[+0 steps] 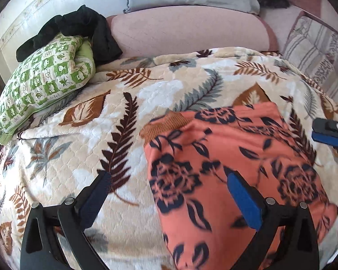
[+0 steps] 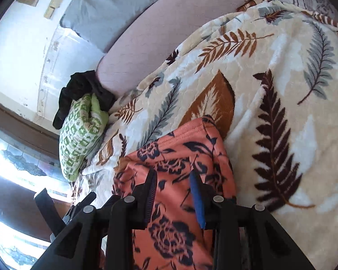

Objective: Fold small clothes

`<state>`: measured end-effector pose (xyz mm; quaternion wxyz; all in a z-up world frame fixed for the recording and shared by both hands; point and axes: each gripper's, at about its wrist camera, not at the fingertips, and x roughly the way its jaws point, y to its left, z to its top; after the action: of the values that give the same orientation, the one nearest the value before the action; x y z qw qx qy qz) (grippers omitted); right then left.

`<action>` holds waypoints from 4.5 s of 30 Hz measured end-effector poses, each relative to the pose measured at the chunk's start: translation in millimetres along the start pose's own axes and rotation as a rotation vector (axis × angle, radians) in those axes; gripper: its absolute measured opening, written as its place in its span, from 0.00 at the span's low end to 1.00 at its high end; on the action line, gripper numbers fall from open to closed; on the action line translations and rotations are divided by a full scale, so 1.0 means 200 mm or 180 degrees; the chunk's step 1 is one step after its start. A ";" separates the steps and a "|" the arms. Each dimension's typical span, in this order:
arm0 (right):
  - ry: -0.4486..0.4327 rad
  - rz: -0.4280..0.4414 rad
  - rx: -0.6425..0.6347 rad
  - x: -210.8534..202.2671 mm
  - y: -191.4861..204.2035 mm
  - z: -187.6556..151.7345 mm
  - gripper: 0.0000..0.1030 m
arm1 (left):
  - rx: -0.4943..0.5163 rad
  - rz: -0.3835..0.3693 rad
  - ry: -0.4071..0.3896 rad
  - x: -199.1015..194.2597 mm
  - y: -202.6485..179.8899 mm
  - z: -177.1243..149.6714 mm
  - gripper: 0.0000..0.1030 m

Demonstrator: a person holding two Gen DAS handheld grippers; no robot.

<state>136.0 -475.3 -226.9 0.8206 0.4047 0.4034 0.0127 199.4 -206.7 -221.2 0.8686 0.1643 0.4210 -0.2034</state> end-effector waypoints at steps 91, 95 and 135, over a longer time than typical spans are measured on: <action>-0.0034 -0.0107 -0.0352 0.03 0.08 -0.41 0.35 | -0.0197 0.0476 0.0132 -0.07 0.02 -0.09 1.00; -0.0212 -0.0029 -0.0245 0.02 0.11 -0.37 0.34 | -0.0165 0.0600 0.0139 0.05 0.04 0.08 1.00; 0.0053 -0.0400 -0.0718 -0.05 0.12 -0.49 0.39 | 0.0058 0.0072 -0.0128 -0.09 -0.10 -0.42 1.00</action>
<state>71.3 -398.5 -237.1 0.8567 0.2835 0.4307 0.0099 123.6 -182.4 -257.8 0.8775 0.1729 0.3997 -0.2006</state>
